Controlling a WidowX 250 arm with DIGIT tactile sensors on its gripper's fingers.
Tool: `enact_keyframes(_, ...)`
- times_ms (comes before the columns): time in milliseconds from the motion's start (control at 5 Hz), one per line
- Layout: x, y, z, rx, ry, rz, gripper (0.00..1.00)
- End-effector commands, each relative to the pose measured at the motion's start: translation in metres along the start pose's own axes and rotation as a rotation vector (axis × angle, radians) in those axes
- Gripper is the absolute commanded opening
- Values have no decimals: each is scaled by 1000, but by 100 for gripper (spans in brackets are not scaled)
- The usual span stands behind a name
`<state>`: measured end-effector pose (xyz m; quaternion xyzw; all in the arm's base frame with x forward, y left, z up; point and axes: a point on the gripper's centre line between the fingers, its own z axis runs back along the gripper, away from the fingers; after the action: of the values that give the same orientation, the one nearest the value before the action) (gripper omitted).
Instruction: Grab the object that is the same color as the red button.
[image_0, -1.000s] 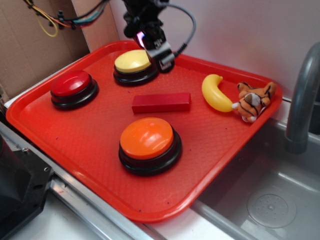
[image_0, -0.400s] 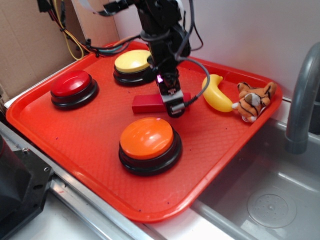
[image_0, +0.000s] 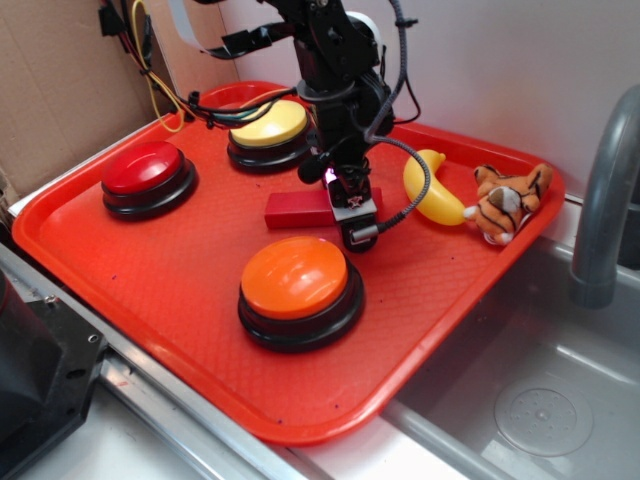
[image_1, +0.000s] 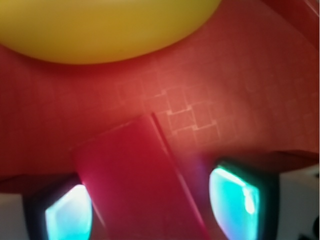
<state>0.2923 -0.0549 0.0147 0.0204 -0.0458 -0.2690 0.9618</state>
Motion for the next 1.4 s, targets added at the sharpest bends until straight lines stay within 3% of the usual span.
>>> enact_keyframes(0,4,7,1,-2,7,42,0)
enact_keyframes(200,1,14,7,-31,29,127,0)
enact_keyframes(400,-6,21,51,-29,-21,266,0)
enact_keyframes(600,-17,31,84,10,-23,431,0)
enact_keyframes(800,-28,40,115,-9,-34,537,0)
enact_keyframes(1000,-55,49,166,-30,-131,712,0)
enact_keyframes(1200,-69,50,183,-15,-157,796,0)
